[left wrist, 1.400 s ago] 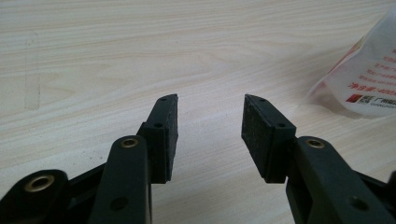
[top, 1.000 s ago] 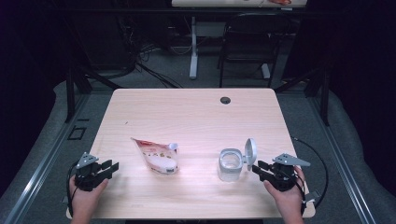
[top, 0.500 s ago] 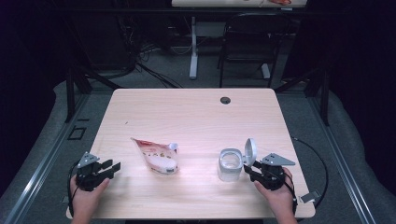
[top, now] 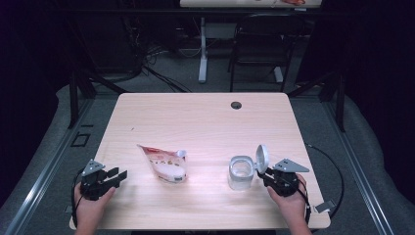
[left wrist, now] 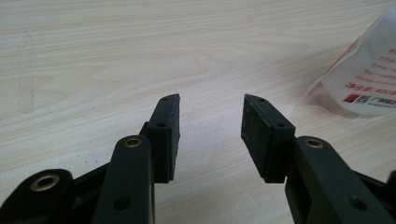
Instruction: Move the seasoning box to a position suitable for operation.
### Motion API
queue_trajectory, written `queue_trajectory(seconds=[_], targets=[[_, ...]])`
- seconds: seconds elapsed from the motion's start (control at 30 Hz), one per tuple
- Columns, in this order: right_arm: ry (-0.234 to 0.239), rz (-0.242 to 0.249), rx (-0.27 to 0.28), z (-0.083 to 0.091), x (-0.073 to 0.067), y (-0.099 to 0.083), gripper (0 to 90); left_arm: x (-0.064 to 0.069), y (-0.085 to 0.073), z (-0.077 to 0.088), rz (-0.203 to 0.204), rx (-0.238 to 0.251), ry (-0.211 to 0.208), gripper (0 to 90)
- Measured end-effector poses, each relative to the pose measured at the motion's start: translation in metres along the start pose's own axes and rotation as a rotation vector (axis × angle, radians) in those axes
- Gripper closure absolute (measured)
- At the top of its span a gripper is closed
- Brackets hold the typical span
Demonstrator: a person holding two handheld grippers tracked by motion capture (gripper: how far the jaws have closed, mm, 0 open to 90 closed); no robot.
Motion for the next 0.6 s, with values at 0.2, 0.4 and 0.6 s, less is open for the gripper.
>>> queue_trajectory(seconds=[0.2, 0.4, 0.6], targets=[[-0.006, 0.032, -0.009, 0.001, 0.000, 0.000, 72.9, -0.001, 0.000, 0.000, 0.002, -0.001, 0.004, 57.4], [0.021, 0.050, -0.013, 0.001, -0.003, 0.000, 74.9, -0.001, 0.000, 0.000, 0.001, -0.002, 0.007, 57.3], [0.065, 0.074, -0.014, 0.001, -0.012, 0.000, 80.4, -0.001, -0.001, 0.001, -0.002, -0.010, 0.007, 57.3]])
Point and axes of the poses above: each handheld gripper's, and its own axes: z roughly backward along the jaws, y roughly out of its top, x roughly to its right, the point moved 7 cm from there along -z, roughly forward along the jaws, and after that the axes turned 3 degrees about x, right-handed, at the moved point
